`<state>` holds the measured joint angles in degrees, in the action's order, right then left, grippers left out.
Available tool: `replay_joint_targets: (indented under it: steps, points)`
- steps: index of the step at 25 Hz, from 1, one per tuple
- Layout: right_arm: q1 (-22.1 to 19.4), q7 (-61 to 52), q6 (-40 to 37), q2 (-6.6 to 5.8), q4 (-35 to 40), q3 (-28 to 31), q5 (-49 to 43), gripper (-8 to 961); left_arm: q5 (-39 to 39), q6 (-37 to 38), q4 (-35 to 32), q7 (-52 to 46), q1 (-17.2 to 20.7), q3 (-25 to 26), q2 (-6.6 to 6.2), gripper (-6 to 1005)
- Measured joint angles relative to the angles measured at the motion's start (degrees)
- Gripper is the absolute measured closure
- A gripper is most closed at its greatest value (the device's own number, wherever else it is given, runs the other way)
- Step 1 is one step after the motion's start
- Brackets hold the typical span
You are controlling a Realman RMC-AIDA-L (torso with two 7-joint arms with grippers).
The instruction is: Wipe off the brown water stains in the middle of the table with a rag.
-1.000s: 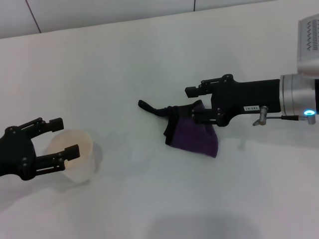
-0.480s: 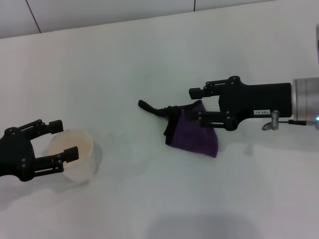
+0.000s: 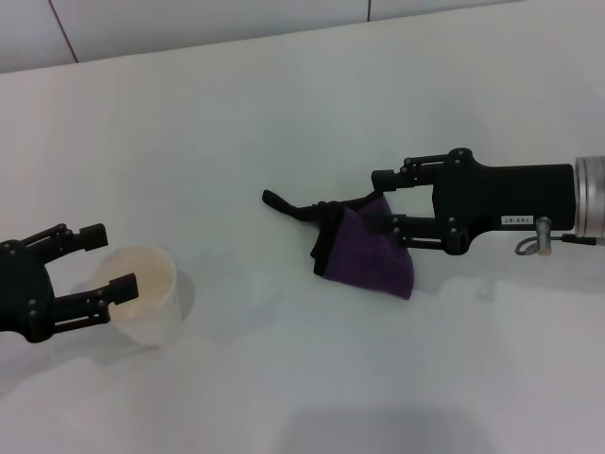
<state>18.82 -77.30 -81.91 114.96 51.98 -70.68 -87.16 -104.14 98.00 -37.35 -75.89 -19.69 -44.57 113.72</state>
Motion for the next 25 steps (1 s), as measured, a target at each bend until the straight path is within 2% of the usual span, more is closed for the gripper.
replay_joint_targets:
  steps: [9, 25]
  points:
    - [0.64, 2.39, -3.76, -0.07, -3.89, 4.94, 0.33, 438, 0.06, 0.2, 0.0, 0.6, 0.18, 0.8, 0.18, 111]
    - [1.05, 2.85, -3.63, -0.09, -4.62, 5.3, 0.11, 438, 0.15, 0.05, 0.0, 0.7, 0.0, 0.8, 0.33, 111]
